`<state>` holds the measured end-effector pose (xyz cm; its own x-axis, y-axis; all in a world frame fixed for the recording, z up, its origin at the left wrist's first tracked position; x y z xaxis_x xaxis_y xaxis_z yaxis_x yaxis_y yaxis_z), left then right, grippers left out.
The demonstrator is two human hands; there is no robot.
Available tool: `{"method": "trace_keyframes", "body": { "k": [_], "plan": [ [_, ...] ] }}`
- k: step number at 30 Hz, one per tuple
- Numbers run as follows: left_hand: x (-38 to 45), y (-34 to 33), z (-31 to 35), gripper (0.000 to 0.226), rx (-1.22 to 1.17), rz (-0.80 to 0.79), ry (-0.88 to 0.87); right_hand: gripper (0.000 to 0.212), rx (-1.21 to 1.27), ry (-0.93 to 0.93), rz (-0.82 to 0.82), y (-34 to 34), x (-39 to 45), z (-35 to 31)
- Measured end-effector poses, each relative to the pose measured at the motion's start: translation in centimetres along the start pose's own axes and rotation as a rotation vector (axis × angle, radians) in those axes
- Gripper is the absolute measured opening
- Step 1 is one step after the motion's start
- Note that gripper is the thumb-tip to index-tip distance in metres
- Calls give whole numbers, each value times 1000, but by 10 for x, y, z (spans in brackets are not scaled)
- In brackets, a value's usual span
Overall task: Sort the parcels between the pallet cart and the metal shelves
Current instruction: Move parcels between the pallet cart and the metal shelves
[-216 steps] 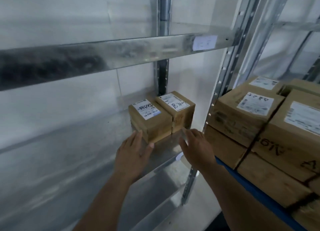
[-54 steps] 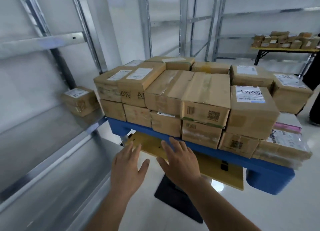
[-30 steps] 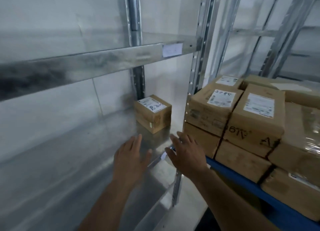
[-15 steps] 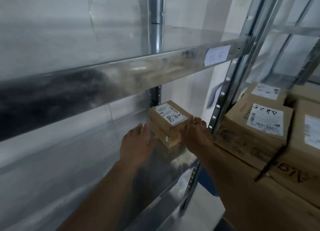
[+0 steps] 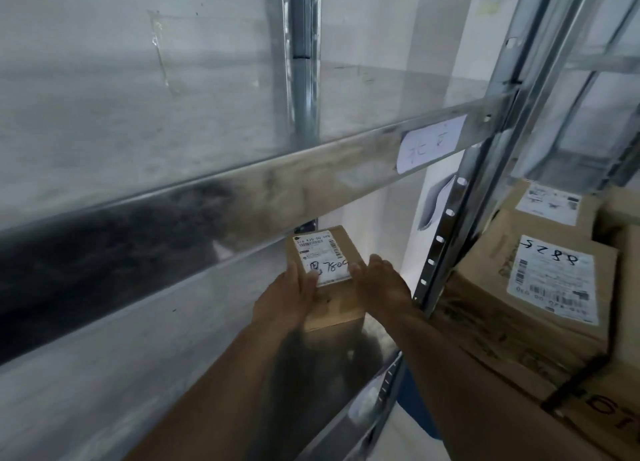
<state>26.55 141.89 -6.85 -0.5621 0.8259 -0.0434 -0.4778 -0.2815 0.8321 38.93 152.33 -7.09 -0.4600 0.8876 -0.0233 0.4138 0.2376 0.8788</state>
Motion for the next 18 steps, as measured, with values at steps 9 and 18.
{"method": "trace_keyframes", "body": {
  "k": [9,18],
  "plan": [
    [-30,-3,-14,44,-322,23,16,46,638,-62,-139,-8,-38,2],
    [-93,-9,-34,53,-410,-20,-67,65,627,-19,-51,-22,-118,16]
  ]
}}
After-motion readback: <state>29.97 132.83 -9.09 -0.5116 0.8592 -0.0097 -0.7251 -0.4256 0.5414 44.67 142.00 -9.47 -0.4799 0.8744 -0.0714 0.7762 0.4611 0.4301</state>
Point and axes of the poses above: each hand's wrist, its own x-axis towards the middle knuckle, its own y-axis out of the back of the hand, z = x × y, the point moved 1 cm from there along x, towards the middle knuckle, and after that the axes turned 2 degrees about x, right-handed, at the moved point
